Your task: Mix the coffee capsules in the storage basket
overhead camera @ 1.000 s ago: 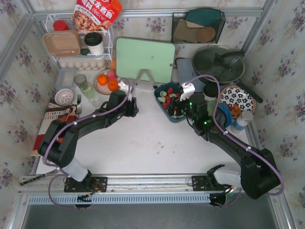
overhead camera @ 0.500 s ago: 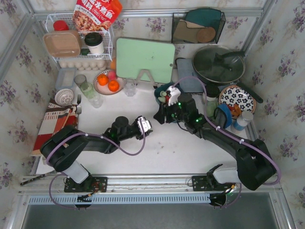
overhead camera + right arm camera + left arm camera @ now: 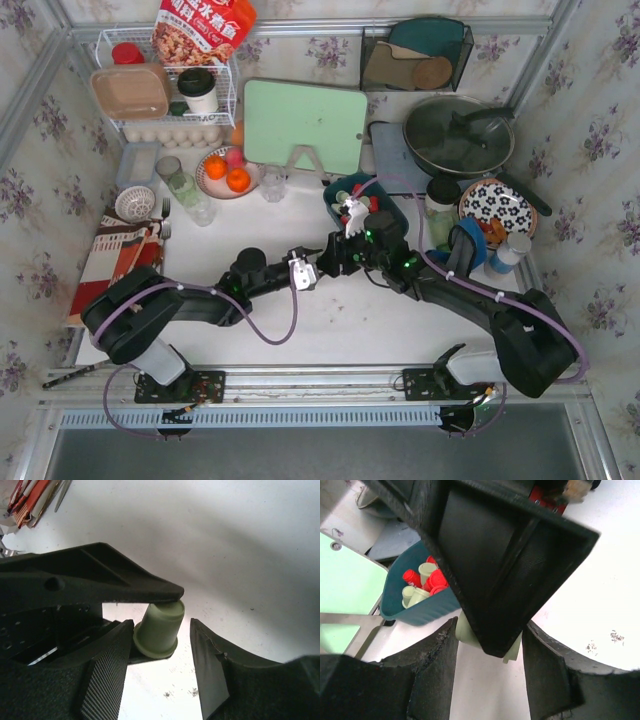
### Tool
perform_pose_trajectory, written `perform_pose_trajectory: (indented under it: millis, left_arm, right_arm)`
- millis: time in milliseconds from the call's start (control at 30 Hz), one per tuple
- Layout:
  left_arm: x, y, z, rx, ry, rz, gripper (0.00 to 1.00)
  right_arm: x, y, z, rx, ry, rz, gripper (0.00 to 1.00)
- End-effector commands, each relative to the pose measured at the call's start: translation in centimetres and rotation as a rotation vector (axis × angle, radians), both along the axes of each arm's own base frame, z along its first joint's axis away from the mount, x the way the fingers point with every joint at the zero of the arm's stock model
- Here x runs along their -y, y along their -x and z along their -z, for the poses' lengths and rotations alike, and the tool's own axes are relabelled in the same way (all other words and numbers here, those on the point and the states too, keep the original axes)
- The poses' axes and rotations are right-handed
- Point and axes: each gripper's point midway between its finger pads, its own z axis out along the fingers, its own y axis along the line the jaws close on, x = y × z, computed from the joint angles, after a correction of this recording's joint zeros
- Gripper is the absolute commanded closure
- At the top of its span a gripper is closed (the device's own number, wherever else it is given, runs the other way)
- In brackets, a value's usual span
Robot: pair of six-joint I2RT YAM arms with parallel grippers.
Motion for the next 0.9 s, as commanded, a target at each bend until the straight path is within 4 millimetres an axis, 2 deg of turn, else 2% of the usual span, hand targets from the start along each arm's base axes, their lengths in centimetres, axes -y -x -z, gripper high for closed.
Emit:
perform_pose_trajectory:
  millis: [0, 100, 233, 267, 300, 333, 367, 467, 600, 700, 767, 867]
  left_arm:
    - [0.9, 0.7, -2.0, 0.05, 0.045, 0.05, 0.51]
    - [1.1, 0.9, -2.0, 0.044, 0.041, 0.053, 0.51]
    - [0.9, 0.4, -2.0, 0.023, 0.034, 0.019, 0.51]
    - [0.8, 0.2, -1.9, 0.014, 0.027, 0.005, 0.47]
    - [0.7, 0.0, -1.9, 0.005, 0.019, -0.007, 0.33]
    - [0.6, -0.2, -1.9, 0.0, 0.019, -0.022, 0.04]
    - [0.4, -0.4, -1.9, -0.004, 0.021, -0.039, 0.0]
    - [-0.2, -0.8, -2.0, -0.027, 0.039, -0.093, 0.01]
    - [-1.6, -1.7, -2.6, -0.085, 0.077, -0.202, 0.01]
    - [-2.7, -2.3, -3.1, -0.139, 0.092, -0.287, 0.01]
    - [-3.2, -2.3, -4.4, -0.169, 0.122, -0.319, 0.01]
    - [-3.9, -2.3, -4.7, -0.233, 0.135, -0.367, 0.01]
  right_arm:
    - [-0.9, -0.5, -1.1, 0.037, -0.055, 0.001, 0.45]
    - [-1.2, -0.5, -1.3, 0.038, -0.066, 0.0, 0.53]
    - [-1.0, -0.5, -1.3, 0.042, -0.063, 0.012, 0.75]
    - [-0.8, -0.7, -1.4, 0.048, -0.06, 0.027, 0.78]
    - [-0.5, -0.8, -1.3, 0.055, -0.054, 0.042, 0.81]
    - [-0.2, -1.0, -1.3, 0.064, -0.048, 0.063, 0.83]
    - [0.2, -1.4, -1.4, 0.077, -0.038, 0.091, 0.9]
    - [1.8, -2.6, -1.7, 0.123, -0.002, 0.195, 1.0]
    - [6.0, -5.5, -2.5, 0.211, 0.102, 0.437, 1.0]
    - [10.7, -7.9, -2.8, 0.279, 0.228, 0.669, 1.0]
    - [14.1, -9.2, -2.9, 0.324, 0.316, 0.826, 1.0]
    - [18.3, -11.1, -1.7, 0.324, 0.404, 0.958, 1.0]
